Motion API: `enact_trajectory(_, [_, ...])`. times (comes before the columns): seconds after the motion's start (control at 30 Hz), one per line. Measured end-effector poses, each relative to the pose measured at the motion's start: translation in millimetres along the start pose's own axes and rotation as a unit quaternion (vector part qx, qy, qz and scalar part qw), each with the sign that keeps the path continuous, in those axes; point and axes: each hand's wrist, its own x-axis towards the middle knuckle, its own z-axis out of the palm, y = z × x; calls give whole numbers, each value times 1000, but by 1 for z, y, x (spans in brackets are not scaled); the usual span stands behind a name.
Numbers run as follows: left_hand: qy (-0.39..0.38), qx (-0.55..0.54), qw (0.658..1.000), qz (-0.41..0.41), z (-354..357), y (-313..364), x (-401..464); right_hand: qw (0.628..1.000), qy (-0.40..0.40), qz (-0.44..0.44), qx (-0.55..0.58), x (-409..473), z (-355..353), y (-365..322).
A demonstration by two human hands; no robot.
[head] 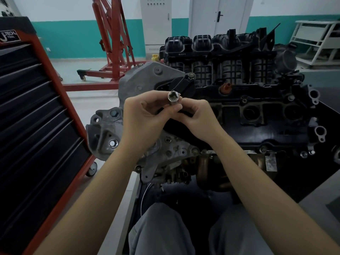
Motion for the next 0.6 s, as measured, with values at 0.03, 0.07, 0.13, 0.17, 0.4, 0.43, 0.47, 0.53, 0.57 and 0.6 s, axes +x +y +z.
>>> enact_trajectory(0.03, [-12, -15, 1000, -6, -1, 0, 0, 1000, -9, 5, 3, 0, 0, 0])
enact_trajectory(0.07, [-23, -22, 999, -8, -1, 0, 0, 1000, -11, 10, 8, 1, -1, 0])
enact_trajectory(0.13, [-29, -10, 999, -7, -1, 1, 0, 1000, -4, 14, 12, 1, -2, -1])
enact_trajectory(0.17, [-21, 1, 1000, -4, 0, 1, 0, 1000, -1, 13, 10, 1, -3, -2])
enact_trajectory(0.4, [4, -20, 1000, -1, -1, 2, 0, 997, -70, 1, -42, 8, -5, -3])
enact_trajectory(0.43, [-6, -25, 1000, -5, -2, 2, -1, 996, -70, -1, -48, 8, -6, -3])
enact_trajectory(0.47, [-16, -26, 1000, -7, -3, 3, 0, 997, -63, -1, -50, 8, -6, -2])
enact_trajectory(0.53, [-25, -10, 1000, -6, -2, 3, -1, 998, -44, 2, -47, 6, -6, -1])
enact_trajectory(0.57, [-21, 3, 1000, -3, -1, 3, -1, 999, -33, 3, -43, 5, -5, 0])
enact_trajectory(0.6, [-14, 15, 1000, 1, 0, 3, -2, 999, -20, 5, -38, 4, -4, 0])
